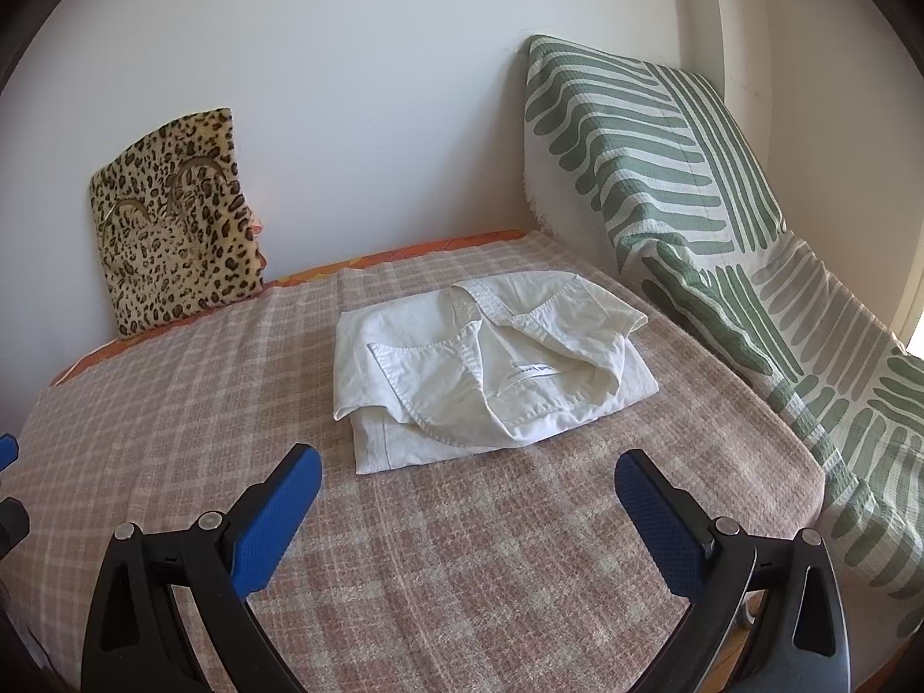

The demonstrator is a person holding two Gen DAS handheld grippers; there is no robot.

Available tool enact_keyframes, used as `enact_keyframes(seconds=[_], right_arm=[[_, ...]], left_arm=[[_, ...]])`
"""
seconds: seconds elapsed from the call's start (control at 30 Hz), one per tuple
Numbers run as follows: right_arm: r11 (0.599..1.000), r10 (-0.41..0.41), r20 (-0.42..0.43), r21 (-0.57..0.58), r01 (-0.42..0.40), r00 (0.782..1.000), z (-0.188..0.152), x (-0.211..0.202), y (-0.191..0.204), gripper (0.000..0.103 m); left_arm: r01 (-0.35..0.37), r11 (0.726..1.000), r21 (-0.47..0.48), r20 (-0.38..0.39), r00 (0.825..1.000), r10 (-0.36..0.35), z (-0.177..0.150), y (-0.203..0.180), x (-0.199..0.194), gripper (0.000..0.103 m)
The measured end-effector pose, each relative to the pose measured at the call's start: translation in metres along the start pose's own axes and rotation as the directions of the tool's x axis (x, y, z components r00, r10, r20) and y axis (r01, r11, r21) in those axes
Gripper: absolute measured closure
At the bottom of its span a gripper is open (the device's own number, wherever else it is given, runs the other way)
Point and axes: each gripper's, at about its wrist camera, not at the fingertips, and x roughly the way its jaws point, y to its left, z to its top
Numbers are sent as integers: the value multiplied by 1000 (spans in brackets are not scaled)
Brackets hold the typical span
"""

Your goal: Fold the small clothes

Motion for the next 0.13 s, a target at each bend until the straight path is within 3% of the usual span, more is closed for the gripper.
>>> enact_keyframes(seconds=[0.13], right_arm=[[1000, 1, 3, 6, -1, 1000, 1, -2, 2, 0]], left_arm=[[13, 1000, -4, -2, 1000, -13, 0, 5, -5, 2]])
